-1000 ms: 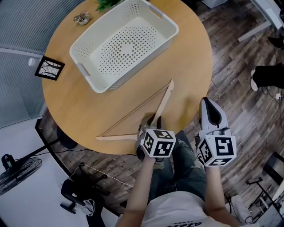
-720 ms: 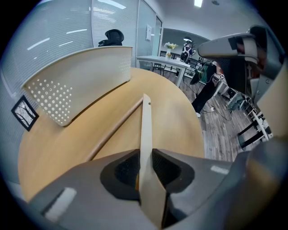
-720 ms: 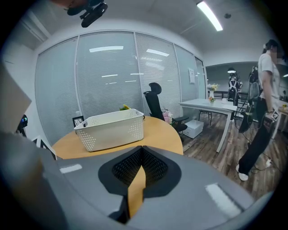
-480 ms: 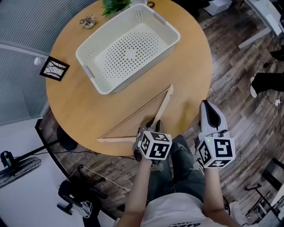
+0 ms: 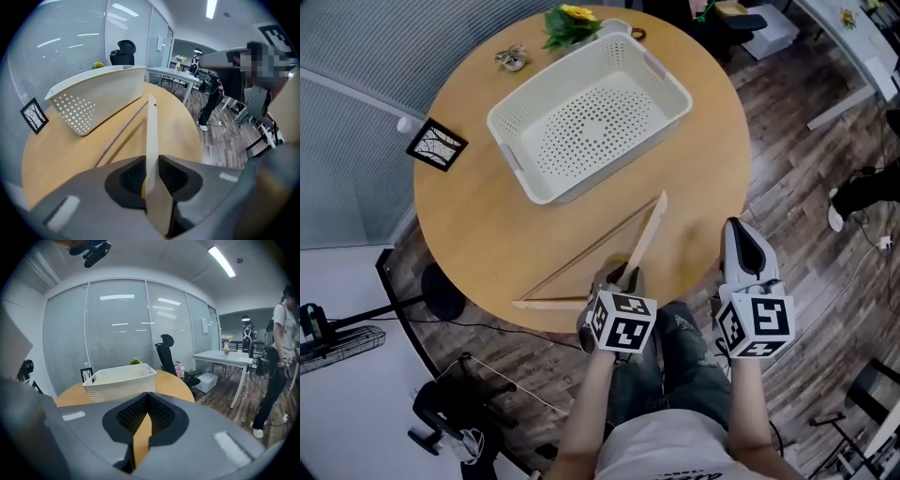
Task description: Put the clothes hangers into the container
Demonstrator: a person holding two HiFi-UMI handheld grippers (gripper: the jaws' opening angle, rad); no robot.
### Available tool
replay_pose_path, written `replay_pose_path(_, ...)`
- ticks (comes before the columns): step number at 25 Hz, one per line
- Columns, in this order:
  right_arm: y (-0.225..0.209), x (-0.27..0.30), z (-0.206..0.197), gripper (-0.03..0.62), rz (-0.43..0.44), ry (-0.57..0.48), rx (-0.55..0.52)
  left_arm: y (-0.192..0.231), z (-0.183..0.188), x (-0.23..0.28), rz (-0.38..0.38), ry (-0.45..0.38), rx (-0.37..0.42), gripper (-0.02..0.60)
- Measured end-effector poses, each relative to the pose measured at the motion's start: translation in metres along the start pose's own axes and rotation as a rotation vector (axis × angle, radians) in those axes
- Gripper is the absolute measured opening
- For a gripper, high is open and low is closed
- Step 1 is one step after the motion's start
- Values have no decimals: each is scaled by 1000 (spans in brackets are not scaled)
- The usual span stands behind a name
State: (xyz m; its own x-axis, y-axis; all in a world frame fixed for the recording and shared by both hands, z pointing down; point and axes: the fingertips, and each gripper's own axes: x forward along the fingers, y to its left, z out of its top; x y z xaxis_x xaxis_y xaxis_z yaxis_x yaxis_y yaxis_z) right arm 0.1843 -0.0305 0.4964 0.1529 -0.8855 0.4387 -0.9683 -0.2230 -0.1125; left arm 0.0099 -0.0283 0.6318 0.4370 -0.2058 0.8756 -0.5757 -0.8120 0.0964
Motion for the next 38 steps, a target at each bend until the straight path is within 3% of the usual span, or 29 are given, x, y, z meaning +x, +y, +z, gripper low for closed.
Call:
replay_pose_path(22,65,-9,69,21,168,-135,-99,26,21,-99,115,-197,-139,89)
replay_pose_path(38,99,-12,103,22,264,-203,-130,59,43,-174,268,-340,-188,89)
